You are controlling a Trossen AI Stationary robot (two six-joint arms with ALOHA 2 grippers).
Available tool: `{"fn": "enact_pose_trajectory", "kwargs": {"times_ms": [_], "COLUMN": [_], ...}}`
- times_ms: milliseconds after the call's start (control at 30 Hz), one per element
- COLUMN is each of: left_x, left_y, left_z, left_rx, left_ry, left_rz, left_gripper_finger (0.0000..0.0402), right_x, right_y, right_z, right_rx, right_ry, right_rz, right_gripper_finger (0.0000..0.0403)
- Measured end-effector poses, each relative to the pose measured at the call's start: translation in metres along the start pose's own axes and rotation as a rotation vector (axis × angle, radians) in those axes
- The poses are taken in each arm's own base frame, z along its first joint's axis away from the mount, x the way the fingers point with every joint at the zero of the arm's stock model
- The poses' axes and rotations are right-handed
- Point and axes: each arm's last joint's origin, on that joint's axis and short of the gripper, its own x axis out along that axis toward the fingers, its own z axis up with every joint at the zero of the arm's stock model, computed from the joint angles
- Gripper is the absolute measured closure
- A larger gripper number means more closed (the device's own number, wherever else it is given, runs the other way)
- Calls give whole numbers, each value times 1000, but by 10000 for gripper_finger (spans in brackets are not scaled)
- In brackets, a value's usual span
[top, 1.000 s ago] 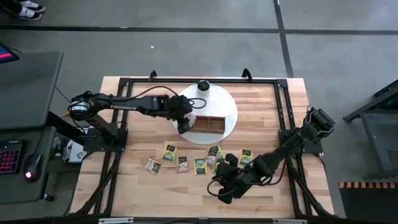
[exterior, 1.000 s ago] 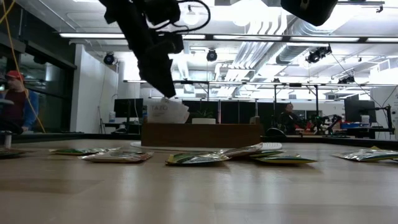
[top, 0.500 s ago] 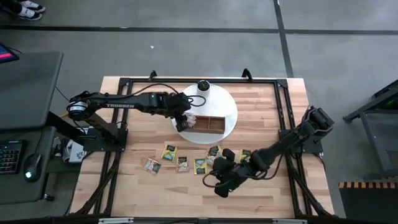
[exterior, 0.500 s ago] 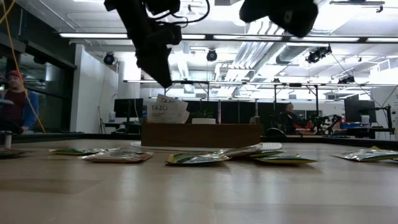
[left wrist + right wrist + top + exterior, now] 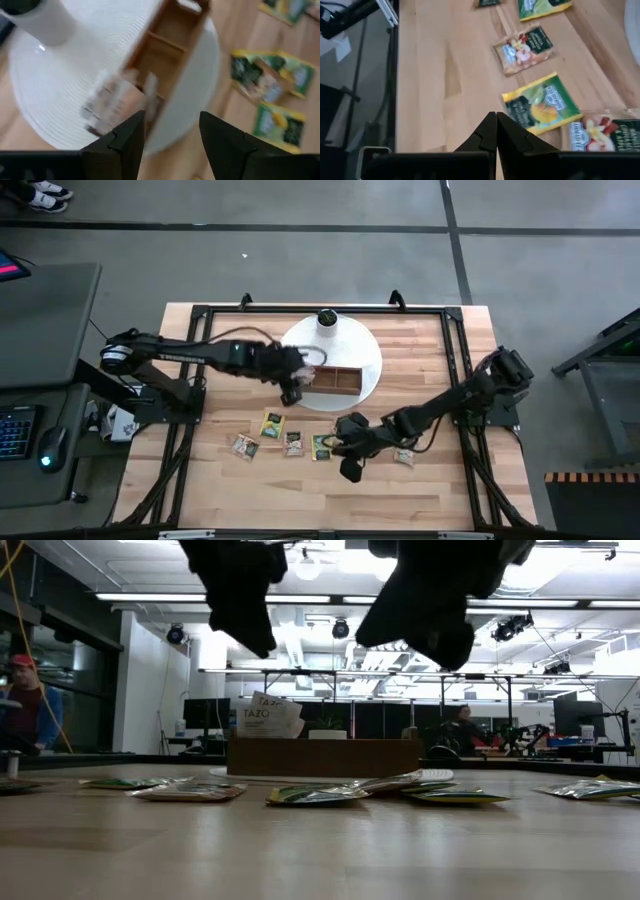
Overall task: Pick & Place Tea
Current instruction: Put the yellow tea bag into the middle section of the wooden organizer
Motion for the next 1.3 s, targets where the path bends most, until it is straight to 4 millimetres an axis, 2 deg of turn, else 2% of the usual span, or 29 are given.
{"fn": "enact_pose_trajectory", "kwargs": {"times_ms": [300, 500, 667, 733, 833, 900, 1133, 1300], "left_x": [-15, -27, -3, 4, 21, 26, 34, 38], "left_y": [-65, -98, -121, -129, -134, -137, -143, -143], "left_z": [-20, -34, -56, -59, -72, -73, -73, -75], "left_rx": [-54, -116, -126, -167, -182, -200, -259, -273], "left_ry": [-93, -184, -138, -140, -66, -65, -60, -57], "left_rz": [-66, -107, -110, -128, -96, -99, -124, -111], "left_gripper_finger": [220, 220, 220, 220, 220, 220, 220, 220], "right_x": [5, 6, 7, 8, 13, 20, 39, 48], "right_y": [-29, -42, -47, -47, -48, -48, -41, -41], "right_z": [15, 22, 25, 24, 21, 15, -4, -8], "right_rx": [-17, -49, -66, -74, -71, -62, -55, -54], "right_ry": [55, 76, 83, 93, 113, 134, 159, 150], "right_rz": [22, 18, 26, 27, 38, 34, 42, 41], "right_gripper_finger": [403, 403, 403, 403, 403, 403, 403, 403]}}
